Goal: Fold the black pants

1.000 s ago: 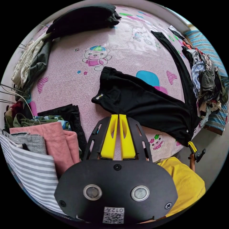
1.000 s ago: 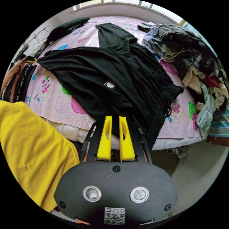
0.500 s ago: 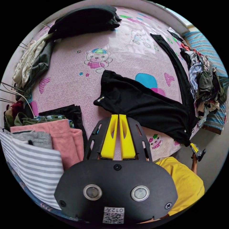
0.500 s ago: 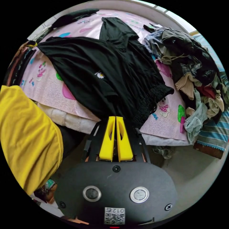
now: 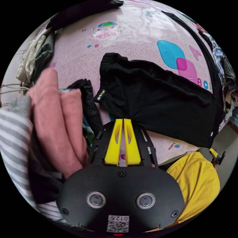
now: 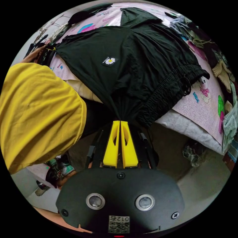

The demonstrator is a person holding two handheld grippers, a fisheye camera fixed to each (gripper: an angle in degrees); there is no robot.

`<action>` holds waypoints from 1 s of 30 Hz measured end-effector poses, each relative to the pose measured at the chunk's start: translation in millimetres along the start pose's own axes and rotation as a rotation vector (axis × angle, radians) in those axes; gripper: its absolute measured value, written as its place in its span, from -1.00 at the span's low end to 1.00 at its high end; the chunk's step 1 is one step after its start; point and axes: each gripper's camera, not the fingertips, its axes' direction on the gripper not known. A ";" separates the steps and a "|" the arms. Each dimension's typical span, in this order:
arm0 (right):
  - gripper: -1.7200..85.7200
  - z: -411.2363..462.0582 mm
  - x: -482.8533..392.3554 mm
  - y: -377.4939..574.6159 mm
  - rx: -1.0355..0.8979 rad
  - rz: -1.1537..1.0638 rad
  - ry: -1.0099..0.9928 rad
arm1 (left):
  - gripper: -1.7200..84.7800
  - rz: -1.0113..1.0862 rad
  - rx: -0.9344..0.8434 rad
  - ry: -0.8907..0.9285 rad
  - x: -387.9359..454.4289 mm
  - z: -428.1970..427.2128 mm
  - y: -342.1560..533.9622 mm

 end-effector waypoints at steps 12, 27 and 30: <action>-0.94 -15.5 19.0 -13.5 -0.098 0.023 -0.096 | -0.96 -0.028 -0.010 -0.230 55.2 40.8 75.5; -0.93 -116.8 36.6 -13.0 0.181 0.236 0.010 | -0.95 0.035 0.227 -0.112 108.2 3.7 44.3; -0.94 -129.9 42.7 -41.9 0.306 0.299 0.001 | -0.95 0.002 0.161 -0.096 100.8 23.9 22.5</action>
